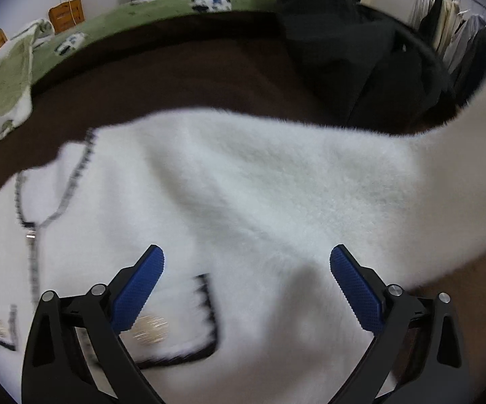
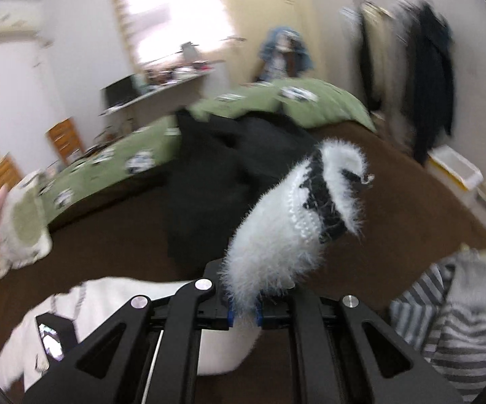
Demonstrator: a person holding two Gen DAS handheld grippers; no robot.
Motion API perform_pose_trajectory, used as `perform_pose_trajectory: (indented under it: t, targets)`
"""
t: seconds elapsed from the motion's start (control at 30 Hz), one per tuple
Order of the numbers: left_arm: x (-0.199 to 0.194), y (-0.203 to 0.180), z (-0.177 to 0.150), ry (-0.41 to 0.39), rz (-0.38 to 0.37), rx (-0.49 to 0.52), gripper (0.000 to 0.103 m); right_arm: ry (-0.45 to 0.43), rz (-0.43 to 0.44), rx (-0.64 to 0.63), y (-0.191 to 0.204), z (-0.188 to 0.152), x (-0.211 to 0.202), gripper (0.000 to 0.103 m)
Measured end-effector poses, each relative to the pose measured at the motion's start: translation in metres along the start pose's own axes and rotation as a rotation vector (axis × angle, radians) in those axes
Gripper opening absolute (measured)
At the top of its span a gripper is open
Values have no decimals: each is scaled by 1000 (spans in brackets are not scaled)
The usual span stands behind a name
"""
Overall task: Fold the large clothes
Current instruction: 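Carry the sleeve across the cardigan body and open the right gripper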
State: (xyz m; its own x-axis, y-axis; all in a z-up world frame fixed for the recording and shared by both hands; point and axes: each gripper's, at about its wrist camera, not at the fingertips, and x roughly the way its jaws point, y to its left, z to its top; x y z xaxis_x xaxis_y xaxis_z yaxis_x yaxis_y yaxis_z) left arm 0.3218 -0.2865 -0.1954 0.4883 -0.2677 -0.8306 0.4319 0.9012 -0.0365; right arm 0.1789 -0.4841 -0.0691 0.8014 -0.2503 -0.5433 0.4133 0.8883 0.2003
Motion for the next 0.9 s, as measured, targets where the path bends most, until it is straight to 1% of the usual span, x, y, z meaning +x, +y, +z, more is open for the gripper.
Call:
perform_pose_trajectory:
  t: [0.1, 0.13, 0.2, 0.23, 0.3, 0.37, 0.4, 0.5, 0.57, 0.6, 0.7, 0.77, 0.8, 0.83, 0.9]
  targets:
    - [-40, 32, -5, -33, 20, -10, 97, -18, 62, -83, 57, 10, -17, 9]
    - [-55, 49, -10, -38, 26, -33, 97, -27, 89, -120, 87, 12, -24, 9]
    - [-81, 80, -22, -49, 29, -90, 97, -31, 116, -154, 121, 9, -32, 9]
    - [-95, 98, -31, -57, 40, -117, 97, -25, 146, -163, 144, 5, -34, 9]
    - [-113, 126, -47, -64, 79, -140, 97, -10, 183, -196, 188, -6, -35, 9]
    - [-132, 159, -68, -71, 139, -161, 97, 9, 215, -224, 229, -17, -30, 9]
    - [-138, 169, -75, -72, 161, -170, 97, 19, 228, -231, 244, -23, -28, 9]
    - [-163, 218, -109, -70, 250, -204, 97, 70, 248, -278, 299, -57, -12, 9]
    - [-173, 238, -125, -60, 275, -226, 97, 127, 258, -309, 326, -90, 4, 9]
    - [-178, 247, -132, -52, 289, -234, 97, 156, 259, -324, 337, -107, 10, 9]
    - [-191, 277, -159, -34, 334, -265, 97, 282, 266, -370, 373, -172, 38, 9]
    - [-194, 286, -175, -19, 351, -280, 97, 354, 263, -400, 384, -209, 50, 9]
    - [-195, 291, -182, -12, 357, -288, 97, 404, 254, -423, 391, -233, 61, 10]
    - [-195, 296, -190, -2, 363, -301, 97, 429, 250, -430, 395, -245, 68, 10]
    - [-193, 302, -201, 12, 361, -320, 97, 476, 226, -444, 397, -275, 79, 15]
